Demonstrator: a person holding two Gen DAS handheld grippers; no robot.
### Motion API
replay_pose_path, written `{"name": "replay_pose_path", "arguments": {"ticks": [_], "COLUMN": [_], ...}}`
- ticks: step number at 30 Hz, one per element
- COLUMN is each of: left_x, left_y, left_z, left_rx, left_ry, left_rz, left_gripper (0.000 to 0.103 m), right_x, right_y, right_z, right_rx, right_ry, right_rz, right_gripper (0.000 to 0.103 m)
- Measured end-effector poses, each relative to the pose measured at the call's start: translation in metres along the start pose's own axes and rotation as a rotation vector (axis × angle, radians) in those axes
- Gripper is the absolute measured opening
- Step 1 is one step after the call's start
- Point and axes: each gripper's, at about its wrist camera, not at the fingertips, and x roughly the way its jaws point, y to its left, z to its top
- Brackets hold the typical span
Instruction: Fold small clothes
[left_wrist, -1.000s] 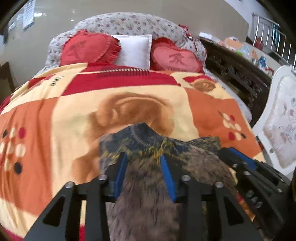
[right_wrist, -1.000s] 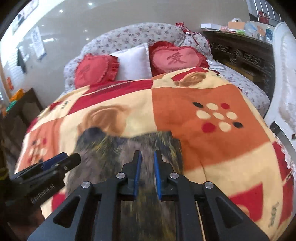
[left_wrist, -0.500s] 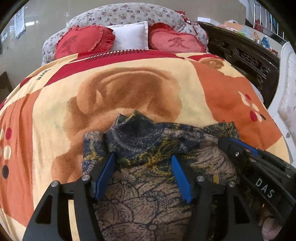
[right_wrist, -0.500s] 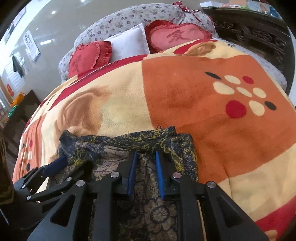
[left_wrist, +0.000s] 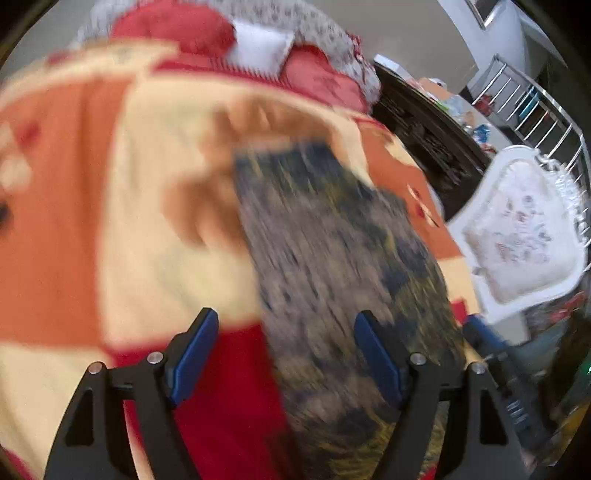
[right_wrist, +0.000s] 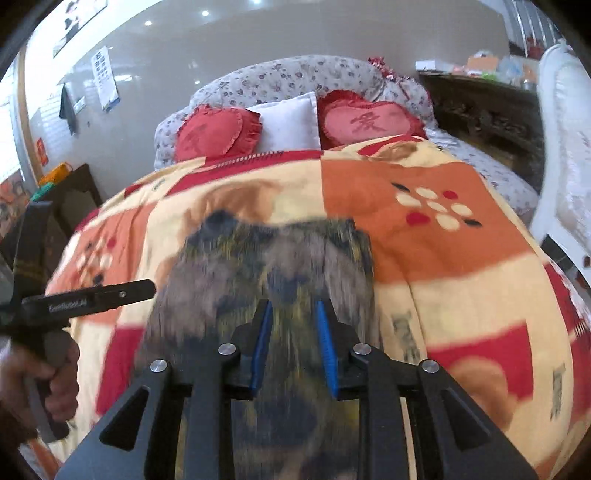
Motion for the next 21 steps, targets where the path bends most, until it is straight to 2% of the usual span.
{"name": "replay_pose_path", "arguments": {"ticks": [1, 2, 3, 4, 6, 10, 11, 12, 13, 14, 16, 18, 21], "left_x": [0.007, 0.008, 0.01, 0.015, 0.023, 0.028, 0.027, 0.025, 0.024, 0.024, 0.021, 0.018, 0.003], "left_y": [-0.001, -0.002, -0.004, -0.004, -0.004, 0.011, 0.014, 0.016, 0.017, 0.021, 0.021, 0.016, 0.006], "left_z": [-0.005, -0.005, -0.003, 0.001, 0.008, 0.02, 0.021, 0.02, 0.019, 0.017, 0.014, 0.013, 0.013], "left_rx": [-0.012, -0.009, -0.015, -0.042, -0.079, -0.189, -0.2, -0.202, -0.198, -0.195, -0.184, -0.159, -0.139], "left_ry": [0.002, -0.014, -0.01, 0.014, 0.057, 0.054, 0.05, 0.043, 0.036, 0.038, 0.022, 0.011, 0.001], "left_rz": [-0.03, -0.049, -0.081, -0.162, -0.271, -0.36, -0.357, -0.336, -0.274, -0.233, -0.207, -0.158, -0.114], "left_gripper": [0.082, 0.088, 0.089, 0.089, 0.091, 0.088, 0.081, 0.067, 0.057, 0.04, 0.032, 0.024, 0.02], "right_x": [0.001, 0.004, 0.008, 0.011, 0.009, 0.013, 0.013, 0.013, 0.012, 0.012, 0.008, 0.0, -0.008], "right_y": [0.001, 0.001, 0.002, 0.003, 0.004, 0.005, 0.007, 0.008, 0.008, 0.007, -0.005, -0.031, -0.077], "right_z": [-0.012, -0.021, -0.03, -0.035, -0.043, -0.043, -0.043, -0.044, -0.045, -0.045, -0.037, -0.026, -0.011], "right_rx": [0.001, 0.004, -0.01, -0.034, -0.065, -0.079, -0.089, -0.094, -0.096, -0.09, -0.015, 0.122, 0.29], "right_ry": [0.002, 0.013, 0.022, 0.017, -0.017, -0.017, -0.018, -0.019, -0.019, -0.016, 0.01, 0.009, -0.019], "right_rz": [-0.016, -0.033, -0.055, -0.069, -0.076, -0.098, -0.105, -0.109, -0.109, -0.103, -0.034, 0.065, 0.104], "right_gripper": [0.038, 0.038, 0.038, 0.038, 0.038, 0.038, 0.039, 0.039, 0.04, 0.04, 0.04, 0.04, 0.046]}}
